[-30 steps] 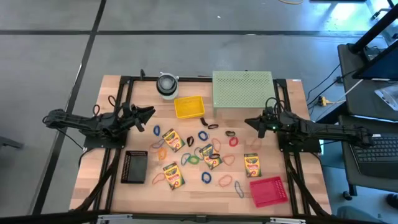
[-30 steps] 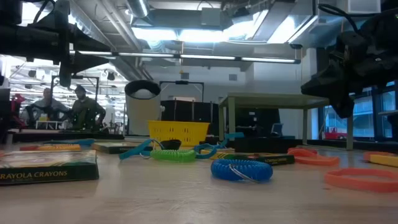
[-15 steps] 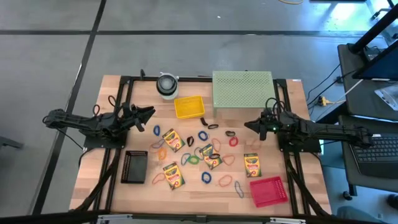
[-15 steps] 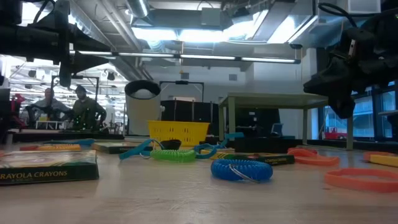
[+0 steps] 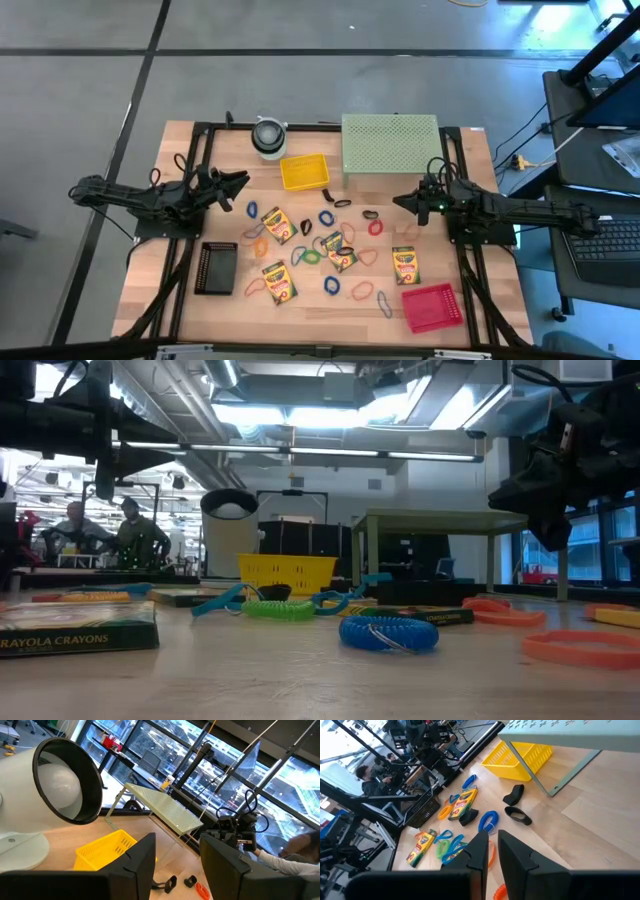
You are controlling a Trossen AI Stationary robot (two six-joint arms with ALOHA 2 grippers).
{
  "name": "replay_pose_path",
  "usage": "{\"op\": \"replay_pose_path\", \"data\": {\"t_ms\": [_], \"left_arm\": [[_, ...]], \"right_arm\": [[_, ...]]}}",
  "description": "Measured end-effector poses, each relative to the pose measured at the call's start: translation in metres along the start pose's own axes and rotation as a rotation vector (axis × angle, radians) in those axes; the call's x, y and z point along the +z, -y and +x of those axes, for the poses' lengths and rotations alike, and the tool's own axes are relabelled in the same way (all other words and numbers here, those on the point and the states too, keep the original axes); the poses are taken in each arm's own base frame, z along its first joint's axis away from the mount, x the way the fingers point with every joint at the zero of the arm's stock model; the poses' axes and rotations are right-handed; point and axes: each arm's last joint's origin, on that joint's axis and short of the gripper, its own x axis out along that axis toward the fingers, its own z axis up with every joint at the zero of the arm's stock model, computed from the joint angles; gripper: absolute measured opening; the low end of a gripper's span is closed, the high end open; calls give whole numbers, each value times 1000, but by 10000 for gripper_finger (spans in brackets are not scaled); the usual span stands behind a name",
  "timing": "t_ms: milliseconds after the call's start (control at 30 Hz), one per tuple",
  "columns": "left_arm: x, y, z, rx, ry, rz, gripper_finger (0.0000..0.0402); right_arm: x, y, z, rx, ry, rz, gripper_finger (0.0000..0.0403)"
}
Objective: Pick & Place Office Desk Supplies
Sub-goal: Put the orange rubber band into the red bin
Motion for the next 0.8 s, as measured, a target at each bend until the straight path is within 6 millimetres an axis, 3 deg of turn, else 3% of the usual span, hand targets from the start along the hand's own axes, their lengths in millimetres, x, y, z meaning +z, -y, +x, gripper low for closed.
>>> {"op": "replay_pose_path", "data": {"t_ms": [800], "left_arm": [[0, 0, 0, 0, 0, 0, 148]], "right_arm": [[0, 0, 0, 0, 0, 31, 45]]}}
